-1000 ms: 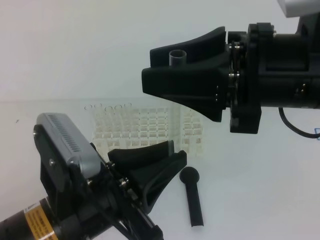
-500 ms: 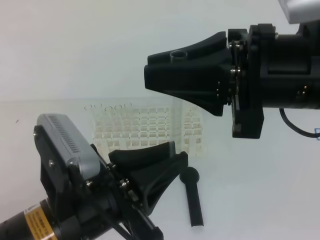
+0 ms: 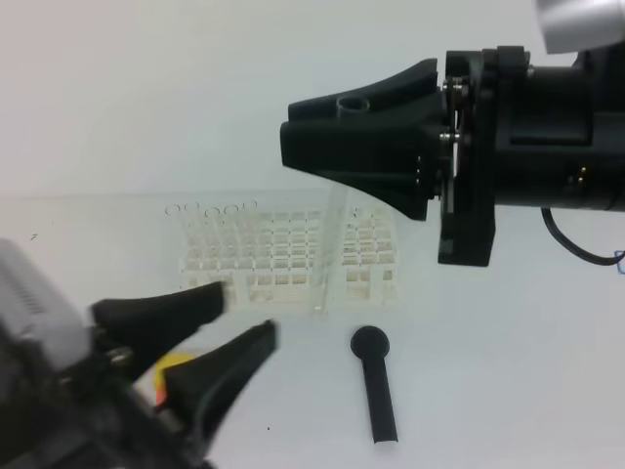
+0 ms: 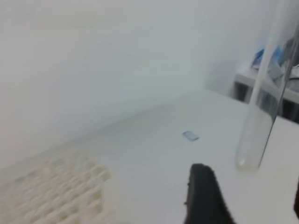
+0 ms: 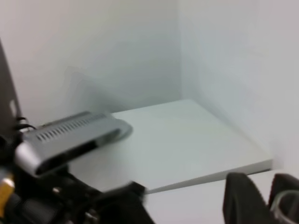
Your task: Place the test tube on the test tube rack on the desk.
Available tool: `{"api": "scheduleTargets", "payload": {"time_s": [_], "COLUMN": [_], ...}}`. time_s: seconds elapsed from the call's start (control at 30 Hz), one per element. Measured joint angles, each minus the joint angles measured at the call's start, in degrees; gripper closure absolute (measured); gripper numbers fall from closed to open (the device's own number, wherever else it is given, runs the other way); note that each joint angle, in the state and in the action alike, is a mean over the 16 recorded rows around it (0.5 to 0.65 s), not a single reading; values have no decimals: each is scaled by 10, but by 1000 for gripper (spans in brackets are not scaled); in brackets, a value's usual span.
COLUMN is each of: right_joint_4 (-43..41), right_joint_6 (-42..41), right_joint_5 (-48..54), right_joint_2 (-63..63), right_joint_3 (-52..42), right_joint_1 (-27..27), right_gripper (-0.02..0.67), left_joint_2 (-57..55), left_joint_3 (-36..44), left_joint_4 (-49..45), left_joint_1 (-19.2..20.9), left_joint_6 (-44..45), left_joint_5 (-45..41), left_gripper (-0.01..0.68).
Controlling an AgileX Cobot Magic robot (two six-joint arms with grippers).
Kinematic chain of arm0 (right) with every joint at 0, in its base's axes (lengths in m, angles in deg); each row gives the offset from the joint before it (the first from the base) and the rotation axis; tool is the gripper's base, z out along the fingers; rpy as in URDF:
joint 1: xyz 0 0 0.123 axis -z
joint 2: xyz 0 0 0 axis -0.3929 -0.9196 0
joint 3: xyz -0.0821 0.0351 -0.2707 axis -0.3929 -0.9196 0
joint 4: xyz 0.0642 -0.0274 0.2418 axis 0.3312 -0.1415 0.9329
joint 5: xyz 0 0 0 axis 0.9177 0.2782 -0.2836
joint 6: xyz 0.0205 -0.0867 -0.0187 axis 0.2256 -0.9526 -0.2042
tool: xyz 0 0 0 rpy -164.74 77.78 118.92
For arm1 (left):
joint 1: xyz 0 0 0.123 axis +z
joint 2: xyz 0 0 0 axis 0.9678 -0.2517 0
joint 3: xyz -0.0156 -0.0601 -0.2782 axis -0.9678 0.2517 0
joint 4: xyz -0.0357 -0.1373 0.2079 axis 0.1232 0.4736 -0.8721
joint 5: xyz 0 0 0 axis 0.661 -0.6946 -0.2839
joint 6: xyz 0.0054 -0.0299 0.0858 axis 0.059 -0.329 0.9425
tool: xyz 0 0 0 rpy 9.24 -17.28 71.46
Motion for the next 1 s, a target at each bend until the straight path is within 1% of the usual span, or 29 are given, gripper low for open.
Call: {"api": "scheduleTargets", "payload": {"time_s": [0.07,0.13,0.33,0.47,0.53,0.6,0.8,1.0], "right_joint_4": [0,-2,-11,-18,-22,-25,-29,-29], "right_joint_6": [-4,-7,-12,-13,-13,-13,-13,-13], "right_joint_5": [-6,-12,-25,-27,-28,-31,-49,-90], "right_joint_2": [0,0,1,1,1,1,1,1], "right_joint_3": [0,0,0,0,0,0,0,0], "right_joint_1": [0,0,0,0,0,0,0,0], "right_gripper": [536,536,536,536,536,536,536,536], "left_joint_2": [28,55,125,162,177,188,208,212], "left_joint_3": [0,0,0,1,1,1,1,1], "left_joint_4": [2,4,5,3,0,-4,-12,-14], "left_joint_1": [0,0,0,0,0,0,0,0], "left_joint_6": [-2,-5,-11,-14,-14,-13,-11,-11], "left_joint_5": [-51,-103,-237,-299,-319,-334,-358,-368], "left_gripper": [339,375,529,627,660,673,673,673]}}
